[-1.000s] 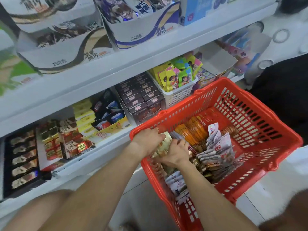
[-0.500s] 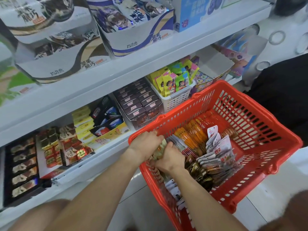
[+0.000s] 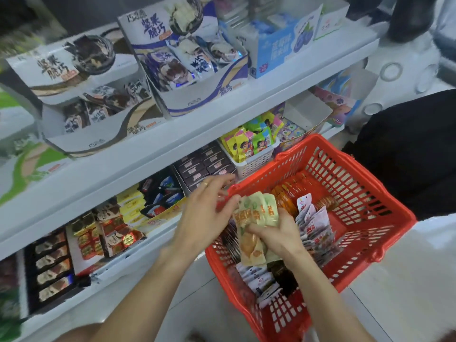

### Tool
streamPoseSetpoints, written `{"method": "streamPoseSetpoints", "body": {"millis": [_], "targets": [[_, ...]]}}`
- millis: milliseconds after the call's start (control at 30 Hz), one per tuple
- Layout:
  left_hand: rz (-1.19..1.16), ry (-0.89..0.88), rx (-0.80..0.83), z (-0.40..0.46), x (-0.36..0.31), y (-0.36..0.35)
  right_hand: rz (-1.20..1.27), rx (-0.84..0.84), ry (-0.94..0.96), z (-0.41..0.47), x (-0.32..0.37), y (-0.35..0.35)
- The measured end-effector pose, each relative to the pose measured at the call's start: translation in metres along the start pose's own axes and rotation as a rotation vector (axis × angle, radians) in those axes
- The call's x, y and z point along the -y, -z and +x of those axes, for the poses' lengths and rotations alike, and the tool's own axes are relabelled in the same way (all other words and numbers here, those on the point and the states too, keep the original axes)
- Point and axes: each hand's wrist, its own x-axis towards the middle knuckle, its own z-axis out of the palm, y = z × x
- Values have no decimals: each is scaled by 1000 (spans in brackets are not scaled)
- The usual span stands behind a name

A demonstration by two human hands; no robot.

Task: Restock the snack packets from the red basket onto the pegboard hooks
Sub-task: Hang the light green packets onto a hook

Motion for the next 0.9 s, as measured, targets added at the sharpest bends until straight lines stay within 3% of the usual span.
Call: {"method": "streamPoseSetpoints", "body": {"millis": [67, 167, 267, 400, 533, 633, 733, 900], "targets": [[-217, 238, -78, -12, -34, 22, 232, 51, -28, -44, 33, 41], [-608, 594, 100, -26, -116, 68, 430, 120, 11, -123, 107, 98], [-1056, 715, 264, -28, -218, 138, 477, 170, 83, -201, 189, 140], [-1343, 758, 294, -25, -357, 262, 526, 208, 139, -308, 298, 202], [-1433, 750, 235, -30, -483, 388, 555, 193, 209, -424, 412, 260], [-1497, 692, 165, -34, -562, 472, 470, 247, 363, -501, 496, 289], [-1554, 681, 43, -53, -609, 538, 239, 213, 541, -558, 559, 296], [-1582, 567, -220, -76, -620, 622, 5, 174, 843, -609, 638, 270]]}}
